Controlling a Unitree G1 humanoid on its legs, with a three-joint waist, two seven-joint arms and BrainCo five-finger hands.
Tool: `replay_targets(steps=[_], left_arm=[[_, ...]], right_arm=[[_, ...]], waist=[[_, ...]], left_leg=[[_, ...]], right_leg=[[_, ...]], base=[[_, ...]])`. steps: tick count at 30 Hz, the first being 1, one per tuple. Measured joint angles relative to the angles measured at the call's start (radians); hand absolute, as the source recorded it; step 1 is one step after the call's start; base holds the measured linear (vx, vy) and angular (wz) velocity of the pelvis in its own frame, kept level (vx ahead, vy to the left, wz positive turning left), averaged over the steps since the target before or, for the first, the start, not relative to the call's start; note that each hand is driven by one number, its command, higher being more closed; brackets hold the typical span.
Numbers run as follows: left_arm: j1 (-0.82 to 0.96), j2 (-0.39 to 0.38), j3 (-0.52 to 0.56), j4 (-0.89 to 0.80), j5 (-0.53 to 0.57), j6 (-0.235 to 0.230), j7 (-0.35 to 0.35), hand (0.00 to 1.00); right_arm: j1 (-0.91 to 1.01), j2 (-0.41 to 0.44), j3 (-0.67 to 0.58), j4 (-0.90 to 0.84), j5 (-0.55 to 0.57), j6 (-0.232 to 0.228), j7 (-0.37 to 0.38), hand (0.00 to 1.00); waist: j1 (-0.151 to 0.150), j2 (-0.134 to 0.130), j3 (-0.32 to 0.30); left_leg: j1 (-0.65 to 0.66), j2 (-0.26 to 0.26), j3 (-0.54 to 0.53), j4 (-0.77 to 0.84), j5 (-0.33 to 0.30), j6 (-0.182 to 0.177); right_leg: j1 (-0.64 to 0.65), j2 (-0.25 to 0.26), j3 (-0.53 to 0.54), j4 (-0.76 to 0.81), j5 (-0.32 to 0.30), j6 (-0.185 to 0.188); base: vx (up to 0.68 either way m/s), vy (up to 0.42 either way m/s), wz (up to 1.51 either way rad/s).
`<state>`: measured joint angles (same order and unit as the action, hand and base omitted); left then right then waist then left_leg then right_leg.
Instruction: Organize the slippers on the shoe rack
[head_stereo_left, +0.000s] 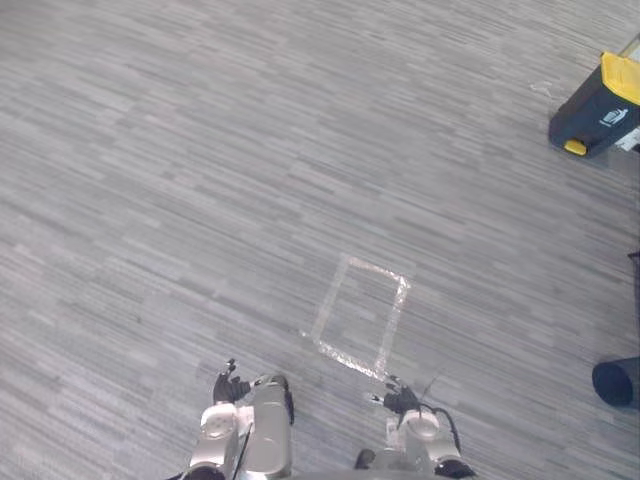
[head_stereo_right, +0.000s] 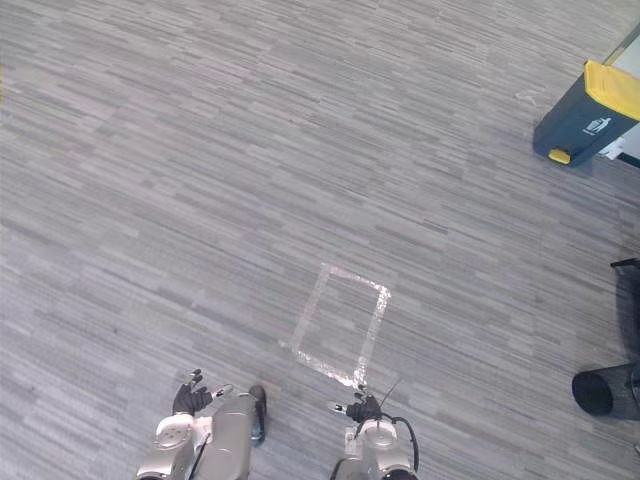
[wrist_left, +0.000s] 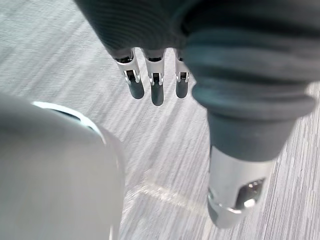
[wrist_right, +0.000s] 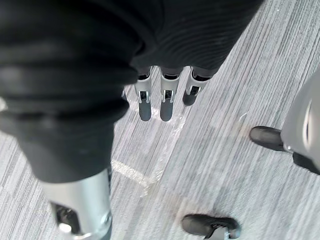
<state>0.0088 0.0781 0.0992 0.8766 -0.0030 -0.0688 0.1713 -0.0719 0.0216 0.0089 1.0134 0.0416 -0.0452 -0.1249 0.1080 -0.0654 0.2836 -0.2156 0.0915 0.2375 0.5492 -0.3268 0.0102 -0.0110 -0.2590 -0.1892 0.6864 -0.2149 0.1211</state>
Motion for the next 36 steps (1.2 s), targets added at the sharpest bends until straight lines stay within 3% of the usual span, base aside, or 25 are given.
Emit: replay_targets(steps=[2,4,5,7,8,9,10,11,12,13,14,15,16,17,19,21,24,26,27,29,30,32,34,36], left_arm=[[0.007,0.024,-0.003,0.025,0.002,0.017,0.001,0.0],[0.013,0.031,-0.001,0.041,0.003,0.022,0.001,0.0],[0.013,0.026,-0.001,0.049,0.002,0.031,0.001,0.0],[0.013,0.013,-0.002,0.056,0.003,0.033,0.0,0.0],[0.013,0.011,-0.002,0.058,0.003,0.033,0.0,0.0],[0.019,0.013,-0.002,0.059,0.002,0.032,0.0,0.0],[0.022,0.013,-0.002,0.06,0.003,0.032,-0.001,0.0],[0.033,0.019,-0.003,0.061,0.003,0.032,-0.002,0.0],[0.019,0.002,-0.002,0.079,0.007,0.034,-0.002,0.0],[0.024,-0.005,-0.006,0.078,0.016,0.032,-0.007,0.0],[0.017,-0.021,-0.029,0.083,0.025,0.031,-0.009,0.0],[0.007,-0.031,-0.042,0.096,0.034,0.031,-0.017,0.0],[0.006,-0.035,-0.042,0.102,0.038,0.034,-0.02,0.0],[0.003,-0.037,-0.049,0.1,0.04,0.033,-0.024,0.0],[0.002,-0.031,-0.049,0.091,0.041,0.029,-0.024,0.0],[0.003,-0.024,-0.048,0.079,0.04,0.028,-0.023,0.0],[0.013,-0.028,-0.038,0.053,0.037,0.015,-0.022,0.0],[0.013,-0.033,-0.035,0.046,0.038,0.009,-0.021,0.0],[0.015,-0.032,-0.03,0.044,0.038,0.008,-0.022,0.0],[0.028,-0.017,-0.024,0.048,0.031,0.01,-0.02,0.0],[0.029,-0.017,-0.008,0.035,0.018,0.006,-0.02,0.0],[0.024,-0.009,-0.01,0.048,0.019,0.011,-0.021,0.0],[0.02,-0.011,-0.01,0.059,0.018,0.011,-0.02,0.0],[0.016,-0.009,-0.011,0.062,0.019,0.017,-0.02,0.0]], right_arm=[[0.003,-0.001,0.0,-0.009,-0.002,-0.002,0.007,0.0],[-0.004,-0.005,-0.001,-0.014,-0.002,-0.003,0.009,0.0],[-0.019,-0.009,-0.004,-0.016,-0.004,-0.003,0.009,0.0],[-0.044,-0.021,-0.003,-0.016,-0.004,-0.006,0.01,0.0],[-0.047,-0.023,-0.003,-0.014,-0.004,-0.002,0.01,0.0],[-0.045,-0.022,0.0,-0.015,-0.005,-0.002,0.011,0.0],[-0.039,-0.023,0.002,-0.016,-0.005,-0.003,0.012,0.0],[-0.014,-0.023,0.005,-0.015,-0.006,-0.002,0.015,0.0],[-0.013,-0.046,0.004,-0.021,-0.008,-0.005,0.018,0.0],[-0.02,-0.06,0.003,-0.02,-0.011,-0.001,0.018,0.0],[-0.014,-0.073,0.0,-0.023,-0.023,-0.005,0.018,0.0],[-0.015,-0.087,-0.005,-0.02,-0.03,-0.001,0.019,0.0],[-0.016,-0.087,-0.002,-0.019,-0.033,-0.001,0.02,0.0],[-0.008,-0.078,-0.001,-0.018,-0.035,0.002,0.018,0.0],[0.005,-0.065,-0.003,-0.017,-0.034,0.005,0.016,0.0],[0.013,-0.063,-0.004,-0.016,-0.032,0.006,0.015,0.0],[0.003,-0.061,-0.006,-0.015,-0.03,0.006,0.015,0.0],[-0.005,-0.06,-0.005,-0.016,-0.031,-0.001,0.014,0.0],[0.002,-0.063,0.0,-0.014,-0.031,-0.005,0.012,0.0],[0.029,-0.052,0.031,-0.01,-0.033,-0.002,0.009,0.0],[0.034,-0.053,0.04,-0.004,-0.034,-0.003,0.009,0.0],[0.029,-0.052,0.04,0.002,-0.04,-0.004,0.009,0.0],[0.031,-0.053,0.033,0.005,-0.041,-0.004,0.009,0.0],[0.021,-0.053,0.033,0.004,-0.042,-0.003,0.014,0.0]], waist=[[-0.023,0.006,0.004],[-0.041,0.005,0.003],[-0.048,0.011,0.007],[-0.05,0.032,0.02],[-0.049,0.036,0.022],[-0.046,0.032,0.019],[-0.046,0.028,0.016],[-0.048,-0.004,-0.003],[-0.045,0.027,-0.009],[-0.046,0.053,-0.029],[-0.067,0.085,-0.043],[-0.063,0.111,-0.036],[-0.059,0.119,-0.033],[-0.053,0.127,-0.034],[-0.052,0.114,-0.031],[-0.052,0.102,-0.034],[-0.041,0.104,-0.034],[-0.026,0.097,-0.028],[-0.015,0.102,-0.029],[-0.027,0.058,-0.048],[-0.02,0.055,-0.041],[-0.022,0.051,-0.043],[-0.026,0.049,-0.043],[-0.026,0.055,-0.038]], left_leg=[[0.122,-0.014,0.036,-0.042,-0.039,0.023],[0.196,-0.015,0.062,-0.096,-0.048,0.021],[0.26,-0.009,0.09,-0.148,-0.048,0.021],[0.342,0.014,0.144,-0.195,-0.052,0.012],[0.378,0.023,0.171,-0.217,-0.052,0.011],[0.419,0.018,0.194,-0.236,-0.056,-0.005],[0.434,0.013,0.196,-0.237,-0.065,-0.027],[0.478,-0.017,0.186,-0.227,-0.092,-0.075],[0.498,0.003,0.176,-0.203,-0.113,-0.103],[0.472,0.029,0.162,-0.143,-0.109,-0.113],[0.416,0.067,0.12,-0.012,-0.077,-0.112],[0.364,0.108,0.093,0.16,0.004,-0.122],[0.333,0.131,0.078,0.25,0.049,-0.126],[0.268,0.175,0.056,0.424,0.038,-0.148],[0.203,0.2,0.054,0.526,0.018,-0.148],[0.125,0.198,0.05,0.497,-0.01,-0.121],[0.042,0.154,-0.032,0.21,-0.035,-0.089],[0.043,0.076,-0.205,-0.032,-0.018,-0.096],[0.07,0.028,-0.273,-0.063,0.053,-0.114],[0.114,-0.001,-0.215,-0.073,0.046,-0.145],[0.104,-0.021,-0.25,-0.015,0.05,-0.13],[0.126,-0.033,-0.211,-0.016,0.037,-0.108],[0.151,-0.027,-0.135,-0.044,0.028,-0.092],[0.212,-0.016,-0.037,-0.112,0.015,-0.066]], right_leg=[[-0.113,-0.057,-0.085,0.307,-0.024,-0.049],[-0.172,-0.063,-0.172,0.324,-0.053,-0.091],[-0.228,-0.061,-0.268,0.258,-0.085,-0.12],[-0.271,-0.033,-0.418,0.075,-0.082,-0.142],[-0.28,-0.006,-0.504,-0.043,-0.056,-0.159],[-0.28,0.037,-0.595,-0.212,0.026,-0.19],[-0.278,0.062,-0.62,-0.286,0.08,-0.208],[-0.278,0.082,-0.623,-0.36,0.203,-0.286],[-0.285,0.101,-0.603,-0.307,0.166,-0.385],[-0.291,0.109,-0.591,-0.295,0.117,-0.378],[-0.291,0.129,-0.592,-0.272,0.083,-0.361],[-0.261,0.158,-0.57,-0.277,0.062,-0.348],[-0.242,0.171,-0.555,-0.286,0.052,-0.346],[-0.191,0.2,-0.525,-0.307,0.036,-0.333],[-0.106,0.21,-0.484,-0.342,0.021,-0.301],[-0.036,0.217,-0.435,-0.403,0.037,-0.265],[0.009,0.228,-0.322,-0.446,0.059,-0.23],[0.011,0.221,-0.201,-0.436,0.058,-0.182],[-0.006,0.212,-0.118,-0.403,0.047,-0.15],[-0.019,0.192,-0.052,-0.404,0.062,-0.112],[-0.007,0.191,-0.003,-0.427,0.073,-0.101],[-0.009,0.177,0.051,-0.45,0.099,-0.079],[-0.042,0.152,0.012,-0.428,0.112,-0.074],[-0.067,0.079,-0.224,-0.298,0.069,-0.114]], base=[[0.47,0.153,-0.43],[0.46,0.087,-0.42],[0.44,0.055,-0.54],[0.42,0.038,-0.7],[0.67,0.035,-0.8],[0.59,0.011,-0.57],[0.73,-0.026,-0.45],[0.5,-0.048,-0.4],[0.62,-0.005,-0.44],[0.58,-0.021,-0.29],[0.65,-0.04,-0.36],[0.52,-0.073,-0.38],[0.48,-0.027,-0.72],[0.44,0.011,-0.65],[0.44,0.027,-0.59],[0.31,0.069,-0.63],[0.3,0.278,-1.07],[0.17,0.359,-1.67],[0.15,0.358,-1.6],[0.21,0.339,-1.14],[0.21,0.264,-1.16],[0.15,0.23,-1.13],[0.06,0.235,-0.9],[0.05,0.161,-1.01]])
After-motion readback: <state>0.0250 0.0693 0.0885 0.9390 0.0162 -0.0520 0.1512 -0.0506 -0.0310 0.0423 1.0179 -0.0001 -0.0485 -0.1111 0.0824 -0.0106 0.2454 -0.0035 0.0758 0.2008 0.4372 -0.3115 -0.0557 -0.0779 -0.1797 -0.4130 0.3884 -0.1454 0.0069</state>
